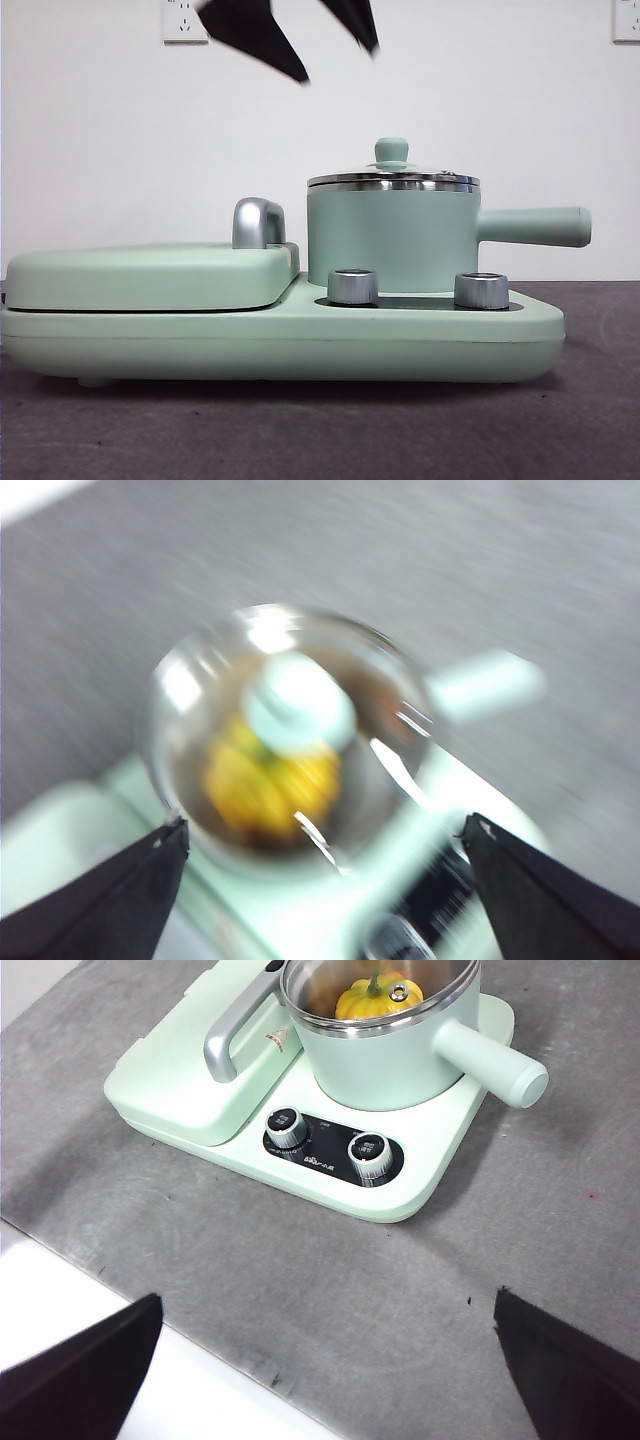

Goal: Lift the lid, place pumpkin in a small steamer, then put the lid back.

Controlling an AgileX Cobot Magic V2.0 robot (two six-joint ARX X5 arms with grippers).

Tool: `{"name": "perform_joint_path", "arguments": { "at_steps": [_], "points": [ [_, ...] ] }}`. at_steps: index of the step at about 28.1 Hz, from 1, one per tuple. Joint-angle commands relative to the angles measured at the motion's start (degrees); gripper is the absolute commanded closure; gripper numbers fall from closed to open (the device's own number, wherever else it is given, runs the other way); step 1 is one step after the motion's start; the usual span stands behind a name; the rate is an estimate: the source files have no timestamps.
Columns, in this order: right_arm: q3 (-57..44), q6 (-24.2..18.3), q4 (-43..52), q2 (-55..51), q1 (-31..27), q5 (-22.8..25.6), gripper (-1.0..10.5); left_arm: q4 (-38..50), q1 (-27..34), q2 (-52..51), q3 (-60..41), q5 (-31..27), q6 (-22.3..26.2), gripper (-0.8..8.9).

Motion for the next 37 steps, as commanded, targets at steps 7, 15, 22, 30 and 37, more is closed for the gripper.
{"name": "perform_joint_path", "arguments": {
  "at_steps": [7, 15, 22, 30, 37],
  "points": [
    [0.46, 0.61, 5.51, 0.02, 0.39, -0.37, 4.2, -8.59, -0.81, -20.37, -11.39, 5.99, -6.21, 3.8],
    [0.46, 0.63, 7.74, 0.04, 0.39, -1.66, 4.2, -3.52, -0.81, -41.07, -30.14, 5.95, -14.6, 3.8],
    [0.46, 0.61, 8.2, 0.04, 0.39, -1.99, 4.2, -6.64, -0.81, -51.56, -34.56, 5.97, -15.26, 3.8],
    [0.46, -0.83, 8.5, 0.04, 0.39, -3.26, 9.3, -9.49, -0.74, -54.6, -34.56, 5.92, -14.36, 8.1],
    [0.48, -1.09, 8.57, 0.04, 0.39, -3.17, 9.3, -9.4, -0.74, -54.58, -34.53, 5.95, -14.36, 8.07]
  ]
}}
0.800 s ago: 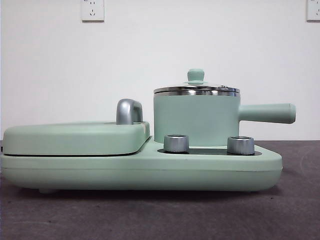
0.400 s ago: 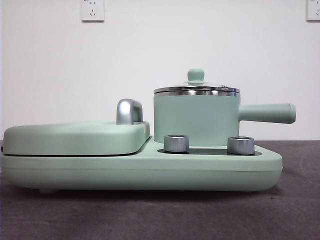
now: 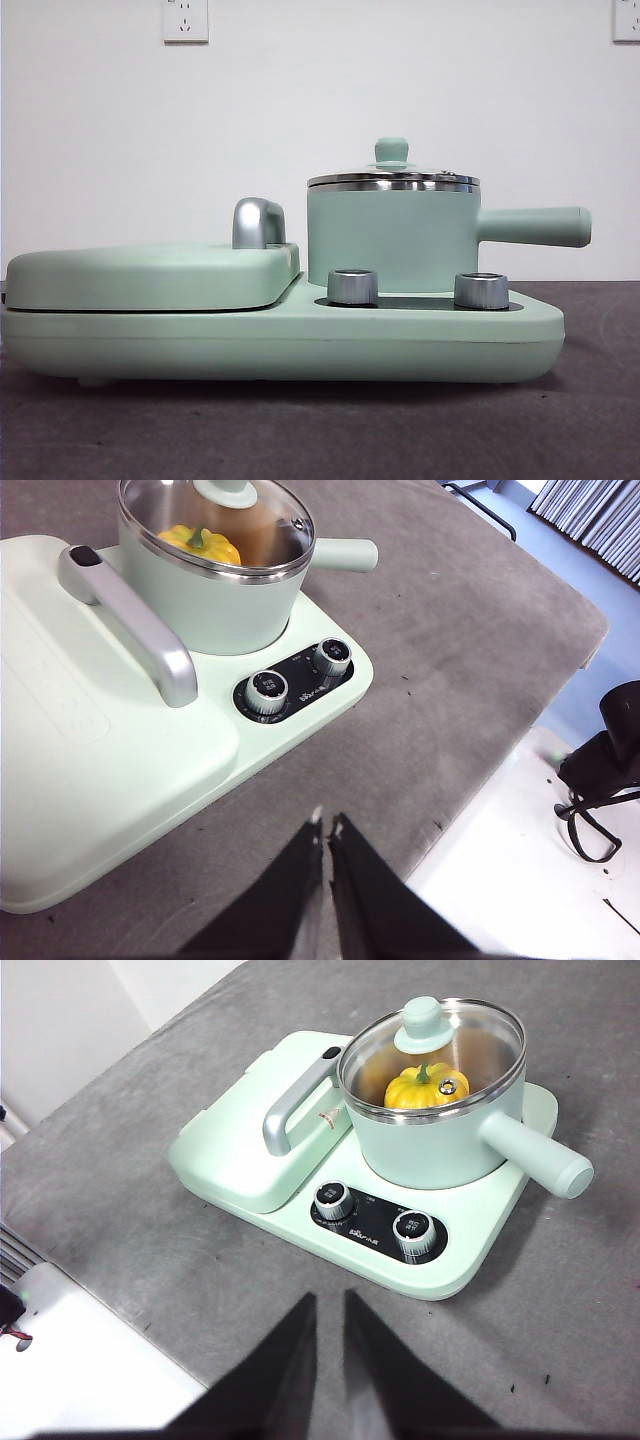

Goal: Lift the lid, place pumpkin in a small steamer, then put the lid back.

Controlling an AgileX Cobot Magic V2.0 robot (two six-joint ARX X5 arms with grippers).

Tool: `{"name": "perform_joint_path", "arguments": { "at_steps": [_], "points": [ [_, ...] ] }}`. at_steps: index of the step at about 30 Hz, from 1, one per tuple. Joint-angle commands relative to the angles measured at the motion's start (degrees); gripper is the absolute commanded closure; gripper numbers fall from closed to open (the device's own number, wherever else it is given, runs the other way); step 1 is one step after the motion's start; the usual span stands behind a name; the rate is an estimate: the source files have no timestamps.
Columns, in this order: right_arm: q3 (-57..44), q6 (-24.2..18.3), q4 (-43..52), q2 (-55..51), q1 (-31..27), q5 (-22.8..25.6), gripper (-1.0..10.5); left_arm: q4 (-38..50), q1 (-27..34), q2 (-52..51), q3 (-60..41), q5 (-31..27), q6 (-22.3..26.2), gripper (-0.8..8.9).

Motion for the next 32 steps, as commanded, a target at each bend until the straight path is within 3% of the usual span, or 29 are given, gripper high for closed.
{"name": "perform_joint_path", "arguments": {
  "at_steps": [1, 16, 22, 26, 32],
  "points": [
    [0.48, -0.48, 0.46, 0.04, 0.39, 0.07, 9.3, 0.66, -0.48, 0.24, 0.5, 0.2, 0.39, 8.08],
    [0.48, -0.46, 0.48, 0.04, 0.39, 0.07, 9.3, 2.01, 1.05, -1.53, -0.5, 0.24, 0.42, 8.08],
    [0.48, -0.46, 0.48, 0.04, 0.39, 0.07, 9.3, 10.67, 13.18, -8.09, -8.7, 1.7, 1.07, 8.07],
    [0.48, -0.46, 0.48, 0.04, 0.39, 0.07, 9.3, 21.27, 22.82, -15.1, -19.93, 1.68, 7.19, 8.08],
    [0.48, -0.46, 0.48, 0.04, 0.39, 0.04, 9.3, 35.47, 33.03, -24.87, -35.89, 1.55, 6.73, 8.08]
  ]
}}
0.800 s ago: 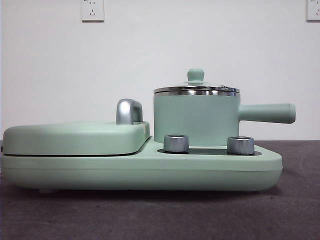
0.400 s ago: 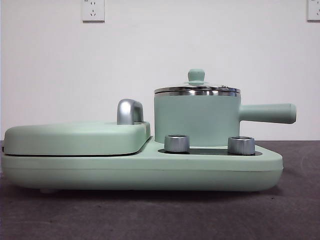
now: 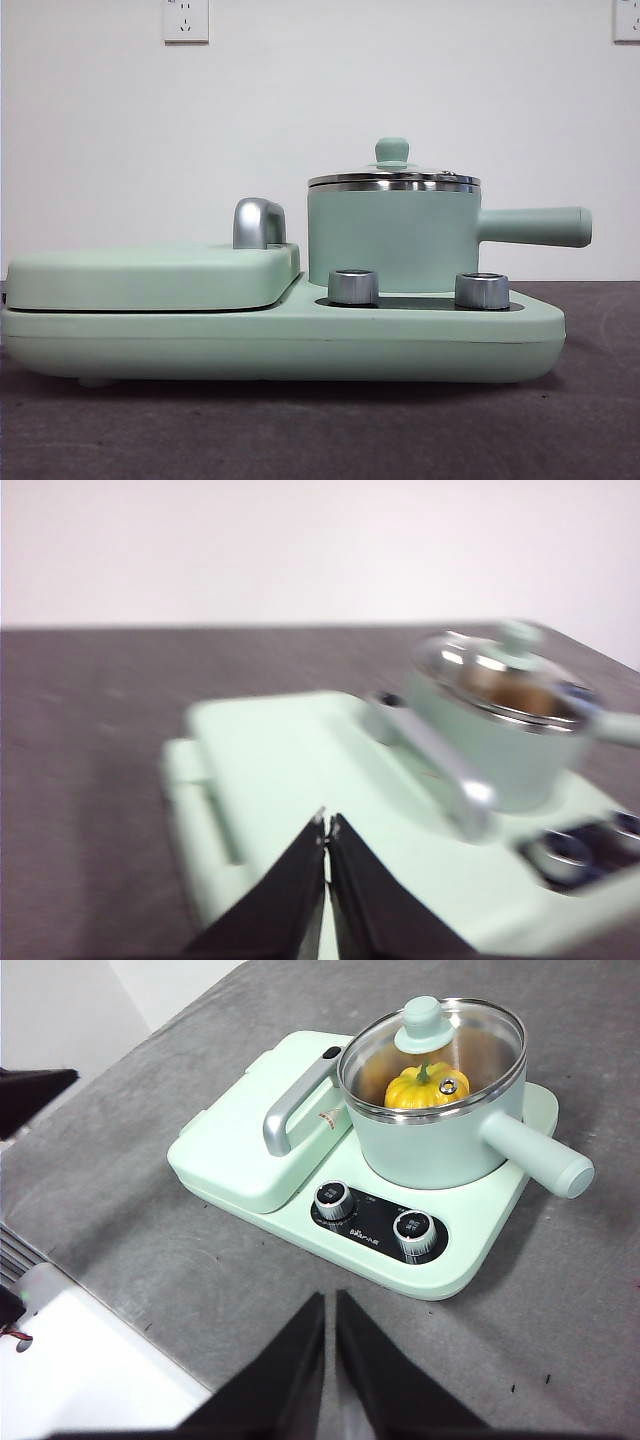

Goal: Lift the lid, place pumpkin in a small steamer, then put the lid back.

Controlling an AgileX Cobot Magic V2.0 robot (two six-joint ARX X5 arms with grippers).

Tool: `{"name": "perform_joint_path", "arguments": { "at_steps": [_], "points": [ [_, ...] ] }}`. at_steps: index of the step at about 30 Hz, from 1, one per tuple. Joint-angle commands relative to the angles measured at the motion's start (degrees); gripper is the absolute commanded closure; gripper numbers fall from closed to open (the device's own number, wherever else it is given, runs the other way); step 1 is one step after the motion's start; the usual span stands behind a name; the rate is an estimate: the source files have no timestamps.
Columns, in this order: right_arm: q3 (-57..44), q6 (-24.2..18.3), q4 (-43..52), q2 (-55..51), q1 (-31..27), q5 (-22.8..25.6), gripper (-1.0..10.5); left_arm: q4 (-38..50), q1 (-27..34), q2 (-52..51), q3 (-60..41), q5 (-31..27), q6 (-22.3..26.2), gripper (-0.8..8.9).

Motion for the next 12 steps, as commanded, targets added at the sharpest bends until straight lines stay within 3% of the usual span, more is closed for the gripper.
{"name": "perform_joint_path", "arguments": {
  "at_steps": [1, 12],
  "points": [
    [0.48, -0.46, 0.48, 0.04, 0.37, 0.02, 9.3, 4.46, 3.1, -3.74, -5.64, -0.46, 0.68, 8.08],
    [0.48, -0.46, 0.48, 0.04, 0.37, 0.02, 9.3, 4.68, 8.87, -8.2, -15.04, -11.17, -2.16, 8.08]
  ]
}}
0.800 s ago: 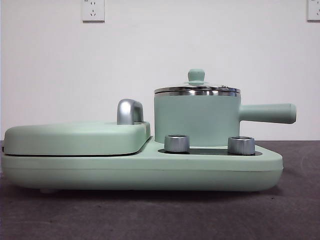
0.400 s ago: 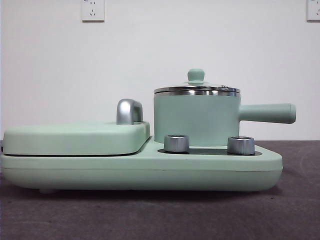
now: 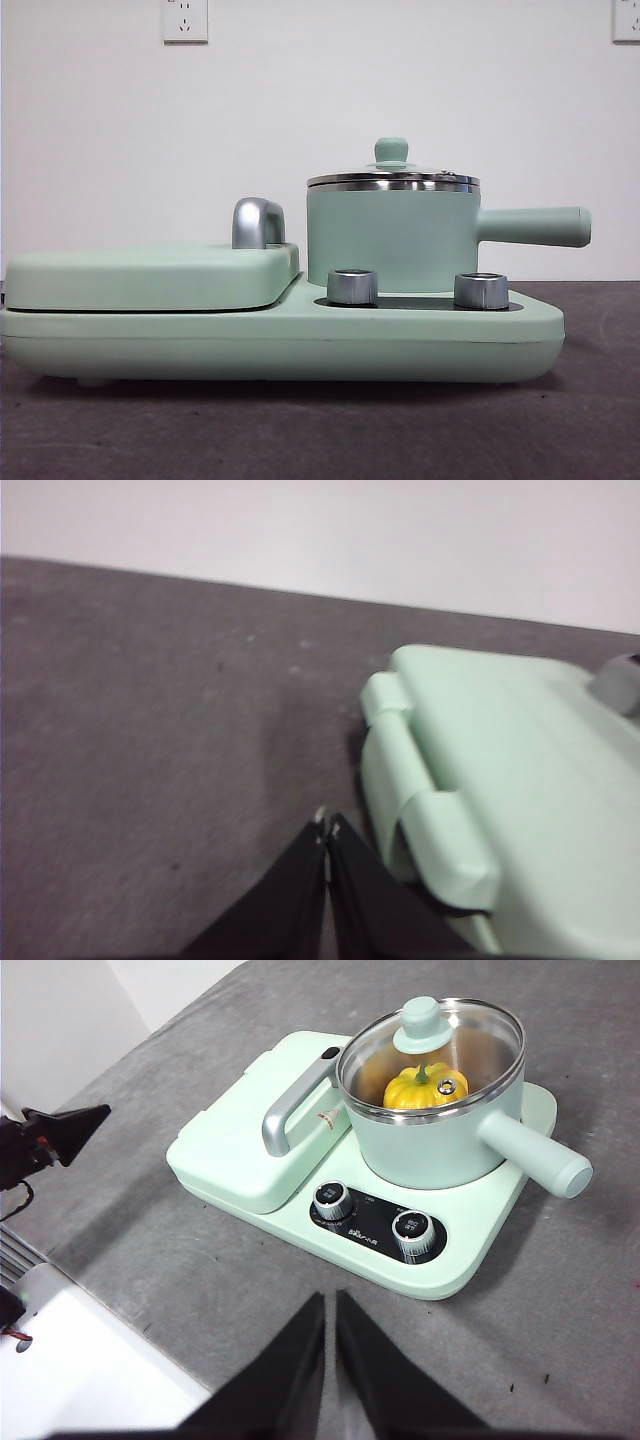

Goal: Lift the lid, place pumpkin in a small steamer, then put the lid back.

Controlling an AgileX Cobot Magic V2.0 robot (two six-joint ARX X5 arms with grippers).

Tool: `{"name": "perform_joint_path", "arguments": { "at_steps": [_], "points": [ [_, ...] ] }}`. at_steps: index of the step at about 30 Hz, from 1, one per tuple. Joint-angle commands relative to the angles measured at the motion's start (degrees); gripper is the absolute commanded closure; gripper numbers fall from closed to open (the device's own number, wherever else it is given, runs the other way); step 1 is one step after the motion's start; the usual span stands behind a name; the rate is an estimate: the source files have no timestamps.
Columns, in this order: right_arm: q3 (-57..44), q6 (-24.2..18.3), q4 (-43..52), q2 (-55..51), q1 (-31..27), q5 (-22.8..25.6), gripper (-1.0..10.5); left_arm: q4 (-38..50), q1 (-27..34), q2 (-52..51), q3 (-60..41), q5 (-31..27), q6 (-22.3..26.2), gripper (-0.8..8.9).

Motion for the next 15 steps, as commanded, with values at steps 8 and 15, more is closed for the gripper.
{"name": "perform_joint_path", "arguments": {
  "at_steps": [8, 15],
  "points": [
    [0.48, -0.48, 0.48, 0.04, 0.37, 0.02, 9.3, 1.07, 0.15, -0.09, -2.93, -3.45, 0.85, 8.07],
    [0.5, -0.48, 0.48, 0.04, 0.37, 0.02, 9.3, 0.98, 0.13, -0.09, -2.93, -3.43, 2.78, 8.08]
  ]
}}
